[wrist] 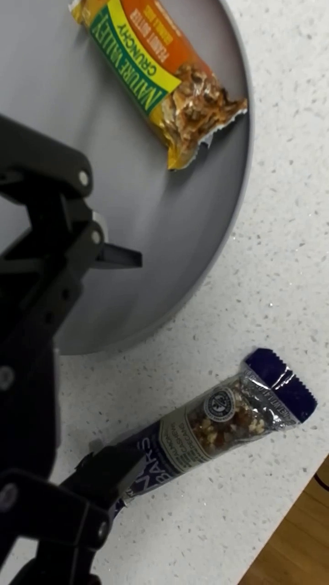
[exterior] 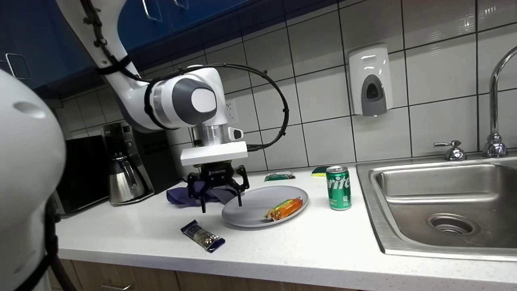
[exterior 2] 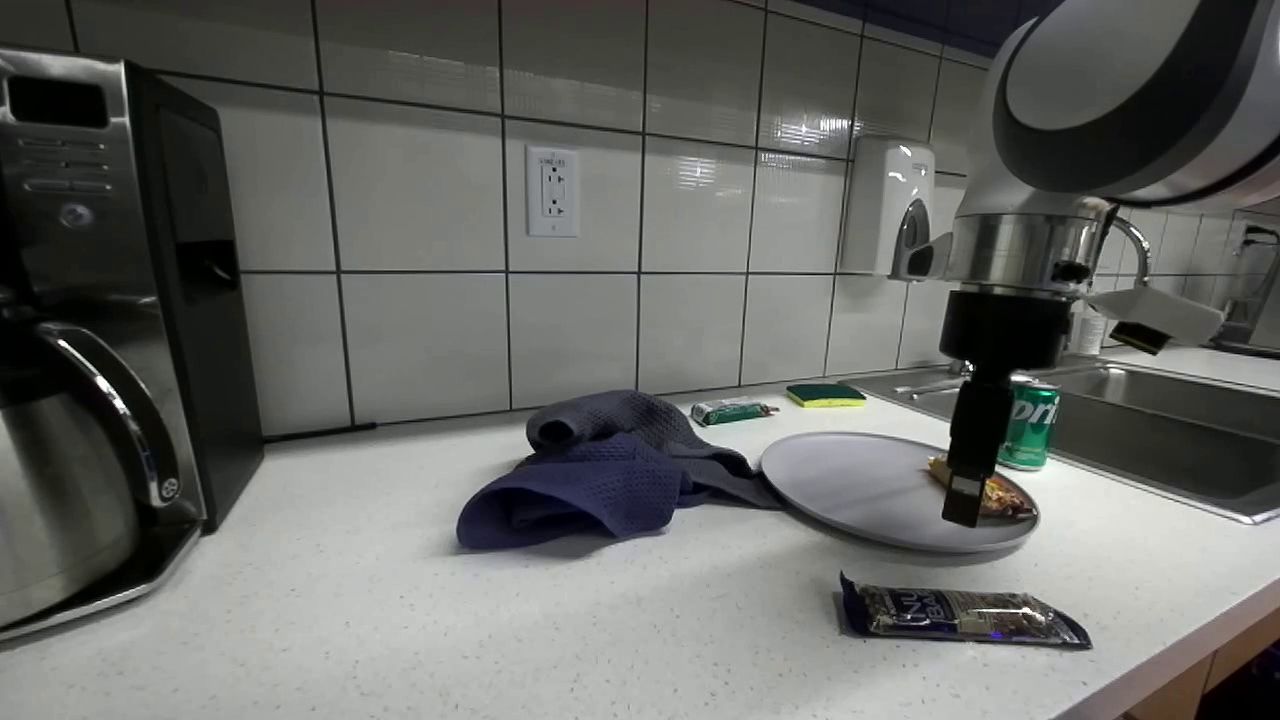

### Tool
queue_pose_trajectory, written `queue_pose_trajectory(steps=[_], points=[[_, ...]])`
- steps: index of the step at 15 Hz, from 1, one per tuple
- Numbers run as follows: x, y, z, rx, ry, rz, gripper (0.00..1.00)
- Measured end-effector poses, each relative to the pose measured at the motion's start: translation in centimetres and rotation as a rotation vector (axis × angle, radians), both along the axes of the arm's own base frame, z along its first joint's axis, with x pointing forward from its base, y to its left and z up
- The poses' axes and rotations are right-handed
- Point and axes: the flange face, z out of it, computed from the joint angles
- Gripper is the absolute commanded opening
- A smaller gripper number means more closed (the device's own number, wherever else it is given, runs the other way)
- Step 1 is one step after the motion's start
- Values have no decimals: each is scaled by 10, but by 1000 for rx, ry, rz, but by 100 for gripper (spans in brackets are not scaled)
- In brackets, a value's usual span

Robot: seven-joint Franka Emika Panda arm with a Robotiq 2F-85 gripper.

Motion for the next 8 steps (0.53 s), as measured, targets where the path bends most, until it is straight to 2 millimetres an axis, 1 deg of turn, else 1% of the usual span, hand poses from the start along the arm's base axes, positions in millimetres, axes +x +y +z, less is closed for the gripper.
queue_pose_trajectory(steps=[3, 8], points=[[-1, 10, 0, -7, -8, 64, 100], [-7, 37, 1, -17, -41, 206, 100]])
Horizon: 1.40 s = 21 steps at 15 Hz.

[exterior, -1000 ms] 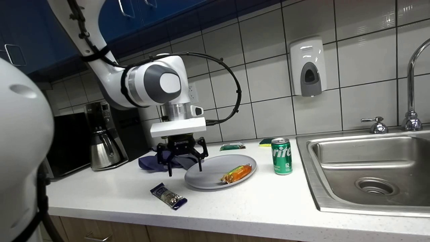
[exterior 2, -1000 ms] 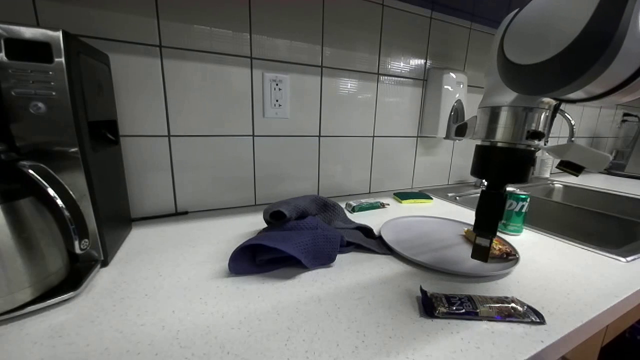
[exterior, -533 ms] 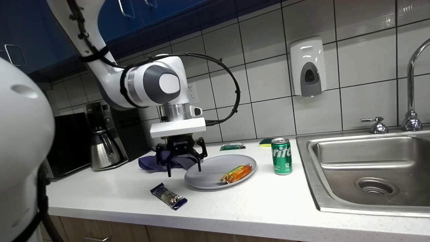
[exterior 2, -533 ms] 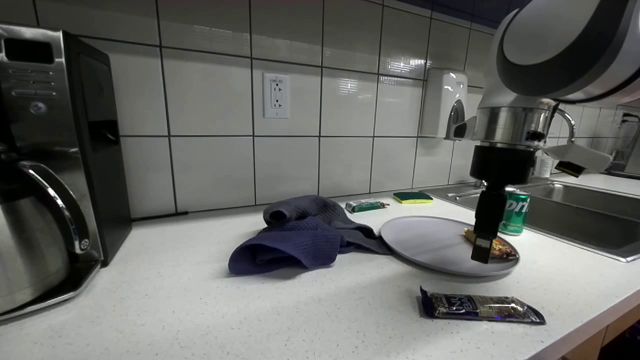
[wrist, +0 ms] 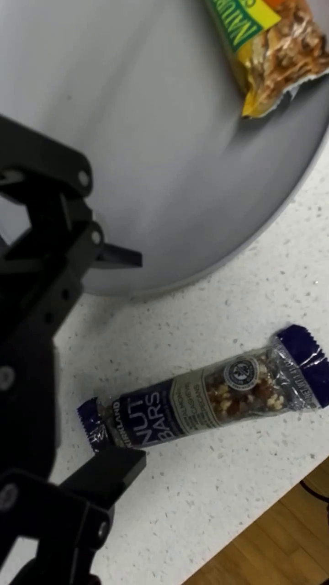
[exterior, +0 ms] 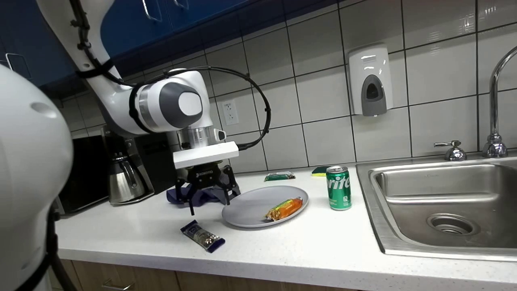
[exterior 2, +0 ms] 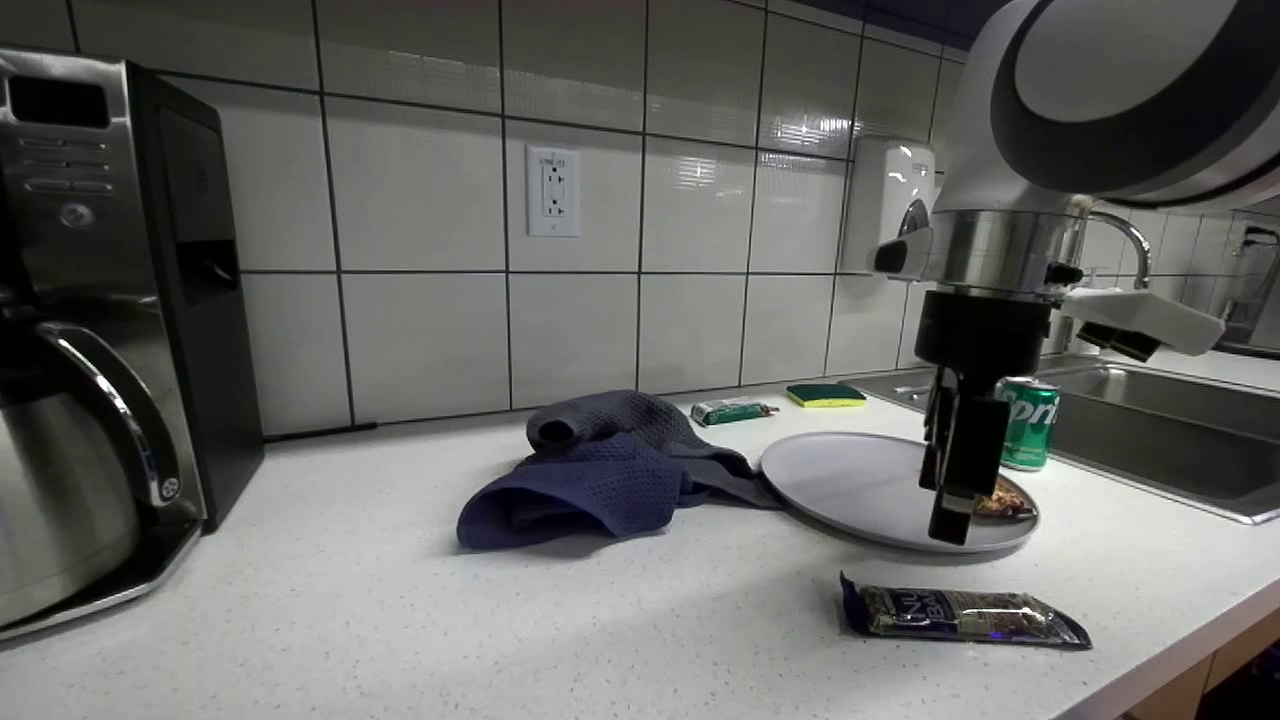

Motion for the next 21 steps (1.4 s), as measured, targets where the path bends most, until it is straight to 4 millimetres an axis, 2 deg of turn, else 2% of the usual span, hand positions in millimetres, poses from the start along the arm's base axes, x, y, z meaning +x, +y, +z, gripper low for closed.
queue_pose_trajectory(steps=[6, 12, 21], points=[[-12, 29, -5, -1, -39, 149, 100], [-22, 31, -16, -6, -54, 205, 100], [-25, 36, -45, -18, -35, 228, 100]])
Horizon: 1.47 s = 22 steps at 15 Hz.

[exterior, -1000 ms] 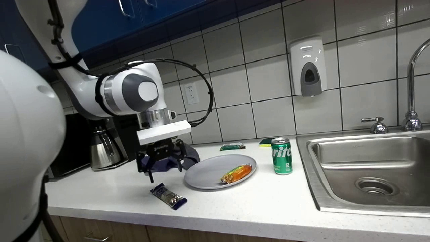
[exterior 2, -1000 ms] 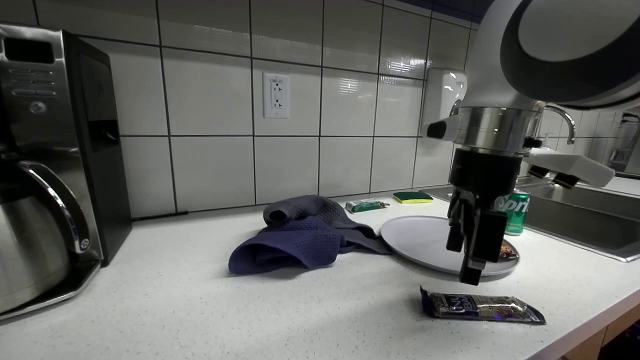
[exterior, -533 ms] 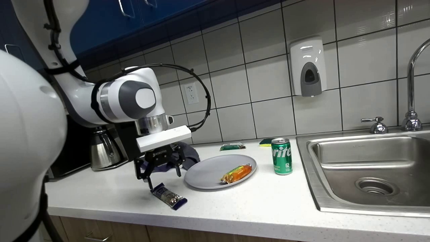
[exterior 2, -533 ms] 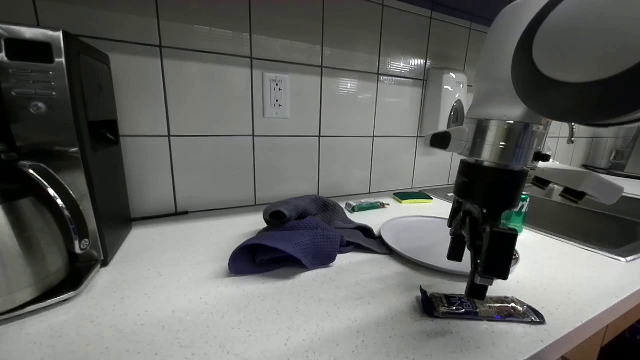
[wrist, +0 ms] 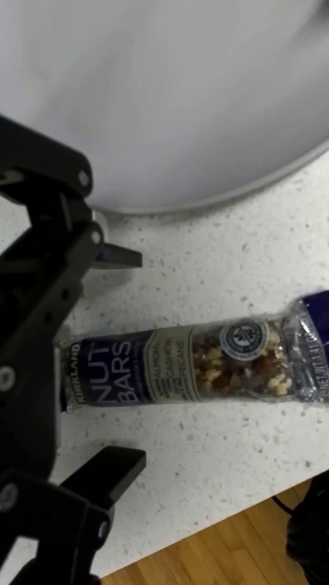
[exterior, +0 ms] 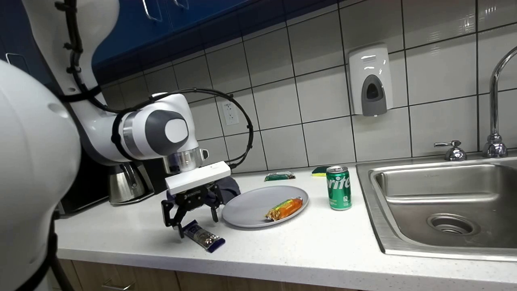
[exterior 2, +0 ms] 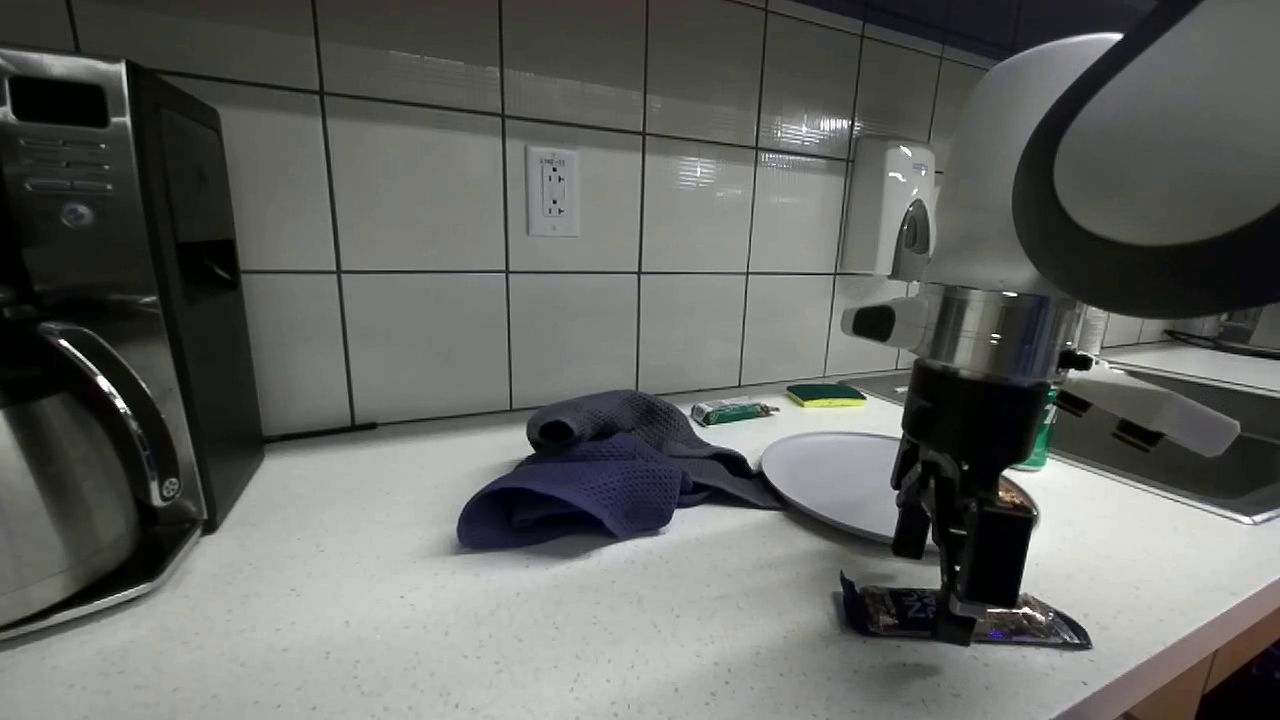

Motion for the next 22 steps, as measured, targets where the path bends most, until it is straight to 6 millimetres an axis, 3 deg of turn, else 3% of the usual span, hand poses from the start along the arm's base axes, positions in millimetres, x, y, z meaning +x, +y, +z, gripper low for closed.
queue_pose_trajectory(steps=[7, 8, 17, 22], points=[[0, 2, -8, -12, -3, 31, 100], [0, 2, -8, -14, -4, 35, 81], [1, 5, -5, -24, -20, 72, 13], [2, 6, -3, -24, -25, 75, 10]])
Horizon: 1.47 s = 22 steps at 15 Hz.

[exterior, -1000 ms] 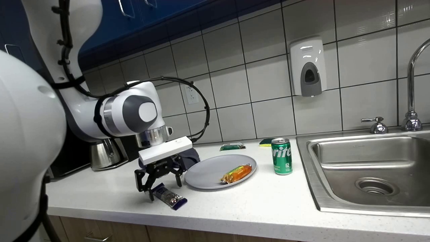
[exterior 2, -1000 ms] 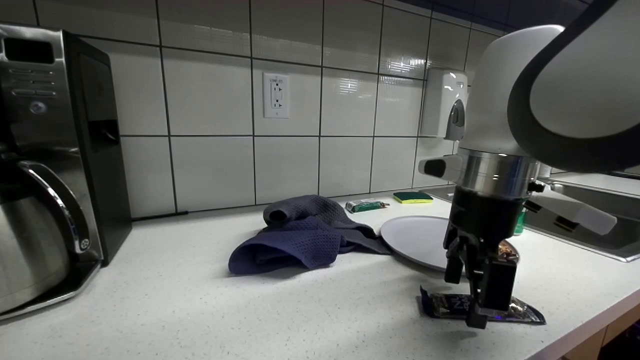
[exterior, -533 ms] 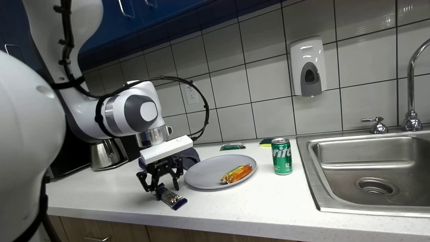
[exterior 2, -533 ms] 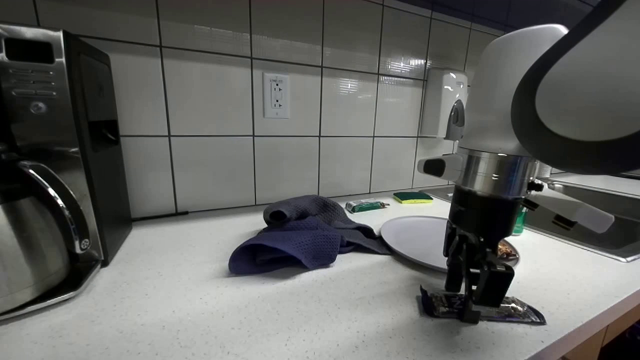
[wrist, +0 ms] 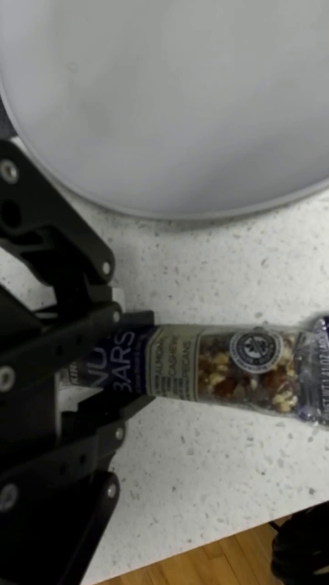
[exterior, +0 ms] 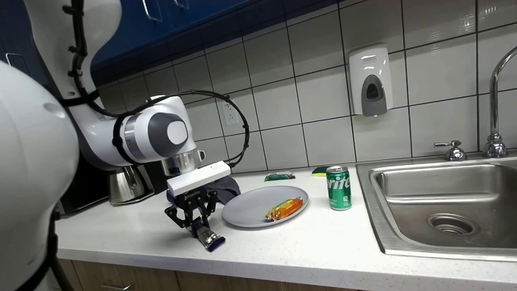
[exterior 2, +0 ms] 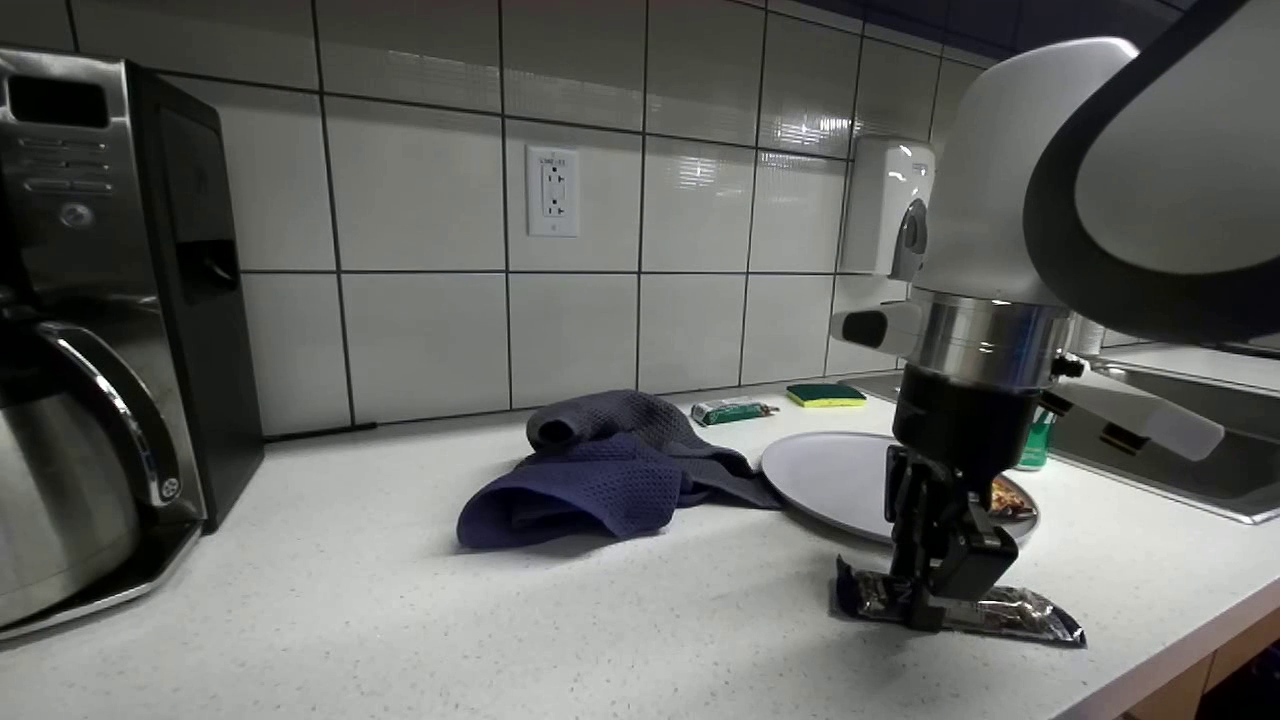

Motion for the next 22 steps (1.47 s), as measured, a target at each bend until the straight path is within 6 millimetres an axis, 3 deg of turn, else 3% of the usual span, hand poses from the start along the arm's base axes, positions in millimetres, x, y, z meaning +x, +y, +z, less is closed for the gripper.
queue_pose_trajectory(steps=[6, 17, 22], points=[[4, -10, 6, -7, -12, -21, 10], [29, -87, 42, -32, -82, -182, 10], [40, -97, 47, -47, -94, -195, 10]])
